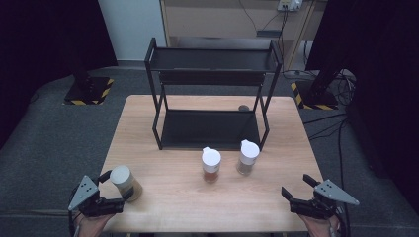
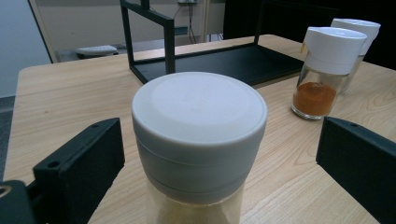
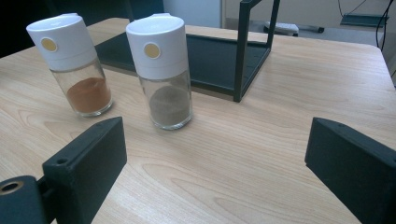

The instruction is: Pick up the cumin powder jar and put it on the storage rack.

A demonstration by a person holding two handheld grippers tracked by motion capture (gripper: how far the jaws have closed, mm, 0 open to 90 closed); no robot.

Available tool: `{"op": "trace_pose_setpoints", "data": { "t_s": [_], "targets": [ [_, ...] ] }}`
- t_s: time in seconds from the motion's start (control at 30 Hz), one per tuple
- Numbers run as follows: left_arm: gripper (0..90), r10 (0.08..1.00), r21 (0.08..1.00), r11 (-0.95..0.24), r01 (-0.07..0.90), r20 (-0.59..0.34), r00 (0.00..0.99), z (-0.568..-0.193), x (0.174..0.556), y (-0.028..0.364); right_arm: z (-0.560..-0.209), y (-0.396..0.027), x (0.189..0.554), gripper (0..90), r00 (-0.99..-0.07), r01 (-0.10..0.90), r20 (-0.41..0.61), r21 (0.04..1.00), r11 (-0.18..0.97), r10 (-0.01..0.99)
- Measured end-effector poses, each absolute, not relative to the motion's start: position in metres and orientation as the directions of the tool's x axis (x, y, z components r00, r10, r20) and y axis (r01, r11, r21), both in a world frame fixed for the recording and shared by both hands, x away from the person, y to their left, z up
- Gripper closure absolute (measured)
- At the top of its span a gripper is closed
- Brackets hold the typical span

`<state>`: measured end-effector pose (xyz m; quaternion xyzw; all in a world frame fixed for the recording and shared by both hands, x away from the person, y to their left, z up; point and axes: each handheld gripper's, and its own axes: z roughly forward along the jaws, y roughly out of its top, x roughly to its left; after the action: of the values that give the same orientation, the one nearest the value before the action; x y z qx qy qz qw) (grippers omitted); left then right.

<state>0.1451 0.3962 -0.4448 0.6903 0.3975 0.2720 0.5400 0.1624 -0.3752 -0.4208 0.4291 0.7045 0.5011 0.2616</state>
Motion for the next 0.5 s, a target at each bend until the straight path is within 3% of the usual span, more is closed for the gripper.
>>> {"op": "trace_pose_setpoints", "data": {
  "t_s": [0.5],
  "targets": [
    [0.0, 0.824, 0.948, -0.107, 0.300, -0.084, 0.560, -0.408, 0.150, 0.412, -0.421, -0.376, 0.164, 6.0, -0.495, 0.348, 0.071, 0.929, 0.123, 0.866]
  ]
}}
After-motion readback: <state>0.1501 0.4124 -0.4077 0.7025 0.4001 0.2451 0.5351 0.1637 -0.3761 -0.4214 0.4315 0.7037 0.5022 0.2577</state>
